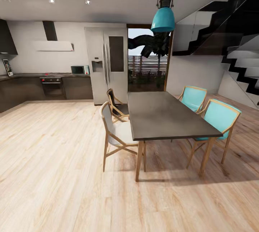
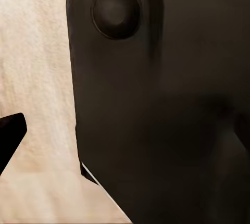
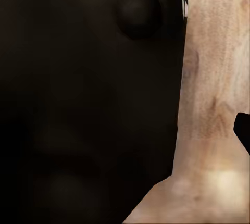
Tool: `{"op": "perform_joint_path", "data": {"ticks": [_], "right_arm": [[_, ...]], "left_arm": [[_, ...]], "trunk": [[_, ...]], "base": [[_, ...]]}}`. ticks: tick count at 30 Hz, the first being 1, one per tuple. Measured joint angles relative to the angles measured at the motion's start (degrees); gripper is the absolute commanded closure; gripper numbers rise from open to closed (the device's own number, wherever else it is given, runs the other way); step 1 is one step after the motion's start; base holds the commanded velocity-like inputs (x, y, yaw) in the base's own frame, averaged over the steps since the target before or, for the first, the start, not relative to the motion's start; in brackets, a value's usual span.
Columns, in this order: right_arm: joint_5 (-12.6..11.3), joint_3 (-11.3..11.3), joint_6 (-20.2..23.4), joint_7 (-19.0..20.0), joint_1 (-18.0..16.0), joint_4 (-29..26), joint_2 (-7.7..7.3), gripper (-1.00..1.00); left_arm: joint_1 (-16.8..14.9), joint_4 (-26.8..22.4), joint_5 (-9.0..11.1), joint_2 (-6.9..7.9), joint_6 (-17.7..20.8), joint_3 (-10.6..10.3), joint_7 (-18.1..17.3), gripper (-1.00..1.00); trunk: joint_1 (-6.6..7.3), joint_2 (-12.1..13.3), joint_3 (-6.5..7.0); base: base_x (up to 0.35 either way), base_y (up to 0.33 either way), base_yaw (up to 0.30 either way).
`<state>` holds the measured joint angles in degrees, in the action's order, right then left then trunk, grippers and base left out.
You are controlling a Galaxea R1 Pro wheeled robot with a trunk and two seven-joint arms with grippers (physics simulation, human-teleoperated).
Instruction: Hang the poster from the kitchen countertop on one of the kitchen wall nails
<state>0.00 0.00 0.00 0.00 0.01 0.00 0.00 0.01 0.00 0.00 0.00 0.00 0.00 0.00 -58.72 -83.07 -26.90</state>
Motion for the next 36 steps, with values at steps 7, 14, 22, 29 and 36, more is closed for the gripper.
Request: {"op": "perform_joint_path", "data": {"ticks": [7, 14, 22, 29, 36], "right_arm": [[0.05, -2.01, -2.04, -0.15, -2.29, -2.35, -1.57, -1.00], [-0.01, -1.43, -3.24, -0.13, -3.92, -4.62, -1.43, -1.00], [0.04, -0.40, -9.62, -0.03, -5.29, -13.48, -3.90, -1.00], [0.28, -0.33, -10.16, -0.15, -5.36, -24.86, -4.95, -1.00], [0.39, -0.37, -10.27, -0.16, -5.34, -27.23, -4.93, -1.00]], "left_arm": [[1.73, -2.12, -0.18, -0.46, -0.21, 1.31, -0.04, -1.00], [1.64, -4.37, -0.21, -1.10, -0.40, 0.87, -0.06, -1.00], [1.57, -18.50, -0.17, -1.88, -1.29, 0.53, 0.11, -1.00], [1.55, -29.65, 0.05, 1.56, -1.37, 3.85, 0.06, -1.00], [1.56, -29.93, 0.02, 1.87, -3.68, 6.13, 0.00, -1.00]], "trunk": [[0.00, 0.01, 0.02], [0.00, 0.01, 0.02], [0.00, 0.01, 0.02], [0.00, 0.01, 0.02], [0.00, 0.01, 0.02]], "base": [[0.000, 0.000, 0.000], [0.000, 0.000, 0.000], [0.000, 0.000, 0.000], [0.000, 0.000, 0.000], [0.000, 0.000, 0.000]]}}
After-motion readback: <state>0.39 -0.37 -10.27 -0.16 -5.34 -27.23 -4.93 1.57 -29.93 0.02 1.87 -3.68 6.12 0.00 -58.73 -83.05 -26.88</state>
